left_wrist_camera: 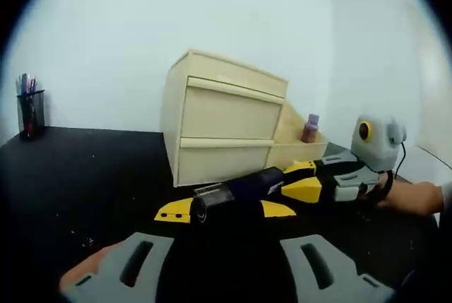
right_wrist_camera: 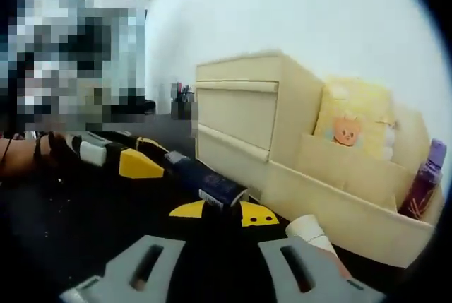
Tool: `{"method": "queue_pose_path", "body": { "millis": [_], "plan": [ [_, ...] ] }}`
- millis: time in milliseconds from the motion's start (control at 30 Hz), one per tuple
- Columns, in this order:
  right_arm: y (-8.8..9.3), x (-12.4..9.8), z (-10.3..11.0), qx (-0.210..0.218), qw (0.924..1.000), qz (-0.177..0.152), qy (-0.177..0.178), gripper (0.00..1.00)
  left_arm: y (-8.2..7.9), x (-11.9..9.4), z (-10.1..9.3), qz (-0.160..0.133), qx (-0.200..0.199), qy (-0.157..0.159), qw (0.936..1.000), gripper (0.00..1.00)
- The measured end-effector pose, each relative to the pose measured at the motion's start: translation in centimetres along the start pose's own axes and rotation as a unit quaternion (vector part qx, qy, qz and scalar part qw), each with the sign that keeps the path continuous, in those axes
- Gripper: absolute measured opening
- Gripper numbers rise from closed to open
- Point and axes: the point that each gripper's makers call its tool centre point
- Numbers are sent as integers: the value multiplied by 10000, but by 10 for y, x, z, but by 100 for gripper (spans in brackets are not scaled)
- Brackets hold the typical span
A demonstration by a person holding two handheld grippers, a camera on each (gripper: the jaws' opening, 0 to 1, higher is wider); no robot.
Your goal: Open the drawer, pick up the cosmetic bottles from the table one by one, place them into the drawer, release the gripper, close the drawer, and move the gripper away
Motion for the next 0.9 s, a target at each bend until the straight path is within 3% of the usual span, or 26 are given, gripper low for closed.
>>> {"method": "queue_pose_path", "body": {
  "millis": [200, 333, 667, 800, 900],
  "plan": [
    [-6, -9, 5, 17, 9999, 1, -99, 13, 0, -12, -12, 50, -40, 45, 10000, 36],
    [-10, -13, 17, 239, 9992, 51, -316, 13, -11, -29, -13, -201, -194, 1, 9996, 36],
    [-24, -12, 72, 136, 9971, 55, -750, 13, -27, -86, -8, -399, -92, -444, 9982, 36],
    [-39, -9, 97, 299, 9949, -44, -966, 13, -24, -116, -3, -380, -39, -647, 9972, 36],
    [-46, -5, 118, 192, 9936, -48, -1108, 13, -19, -139, 3, -375, -87, -784, 9962, 36]
  ]
}}
Point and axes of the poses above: the point that each gripper's makers call its tool centre point, and the gripper's own axes: x roughly forward along the fingers, z roughly to its left, y roughly out of its underside, and after that the axes turned 9 degrees about y, right-handed
